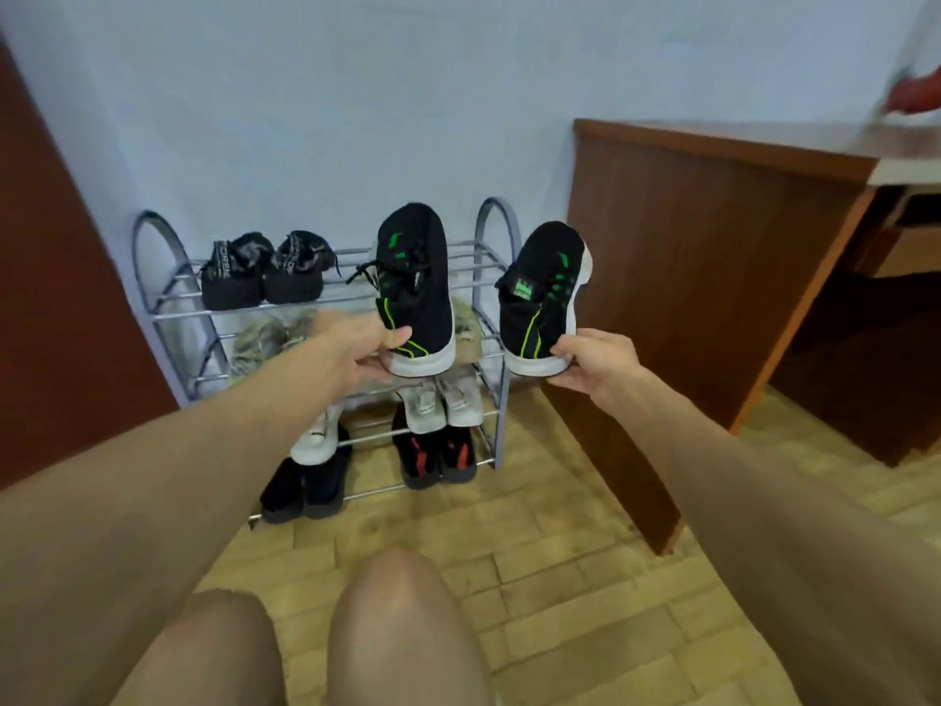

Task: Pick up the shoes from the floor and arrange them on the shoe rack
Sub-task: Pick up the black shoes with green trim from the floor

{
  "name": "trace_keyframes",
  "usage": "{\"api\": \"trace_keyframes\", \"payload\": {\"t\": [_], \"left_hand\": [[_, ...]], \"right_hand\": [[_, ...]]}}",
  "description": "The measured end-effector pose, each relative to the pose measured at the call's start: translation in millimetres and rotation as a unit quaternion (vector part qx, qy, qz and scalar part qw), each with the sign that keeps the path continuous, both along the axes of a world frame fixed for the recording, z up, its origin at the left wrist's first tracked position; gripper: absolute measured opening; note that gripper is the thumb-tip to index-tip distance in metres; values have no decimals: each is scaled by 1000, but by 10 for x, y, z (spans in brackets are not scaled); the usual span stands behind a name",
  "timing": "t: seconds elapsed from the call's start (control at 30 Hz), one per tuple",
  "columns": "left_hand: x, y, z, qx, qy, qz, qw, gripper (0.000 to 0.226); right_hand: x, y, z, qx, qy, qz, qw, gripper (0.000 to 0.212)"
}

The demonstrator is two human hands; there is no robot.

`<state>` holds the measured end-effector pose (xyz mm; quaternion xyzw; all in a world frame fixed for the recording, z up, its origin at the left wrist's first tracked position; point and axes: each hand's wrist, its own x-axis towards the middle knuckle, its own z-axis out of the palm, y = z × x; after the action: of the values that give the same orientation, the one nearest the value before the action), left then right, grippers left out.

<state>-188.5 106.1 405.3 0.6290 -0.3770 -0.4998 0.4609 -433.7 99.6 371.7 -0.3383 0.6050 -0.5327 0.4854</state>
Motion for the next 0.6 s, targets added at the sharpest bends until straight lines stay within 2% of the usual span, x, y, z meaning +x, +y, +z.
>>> {"api": "trace_keyframes", "payload": {"t": [0.1,0.17,0.33,0.43,0.6], "left_hand": [[220,-232,45,-4,10,37,999,20],[348,-417,45,-14,13,57,998,18],[497,-1014,81,-17,12,59,998,37],[485,-1394,109,-10,-6,37,999,36],[364,-1922,-32,23,-22,10,999,16]], "right_hand": [[196,-325,228,-25,12,42,999,41],[330,-596,337,-24,16,58,998,44],[602,-1256,455,-6,0,91,996,9],[638,-1664,409,-6,0,102,995,13],[606,-2200,209,9,9,98,995,9]]}}
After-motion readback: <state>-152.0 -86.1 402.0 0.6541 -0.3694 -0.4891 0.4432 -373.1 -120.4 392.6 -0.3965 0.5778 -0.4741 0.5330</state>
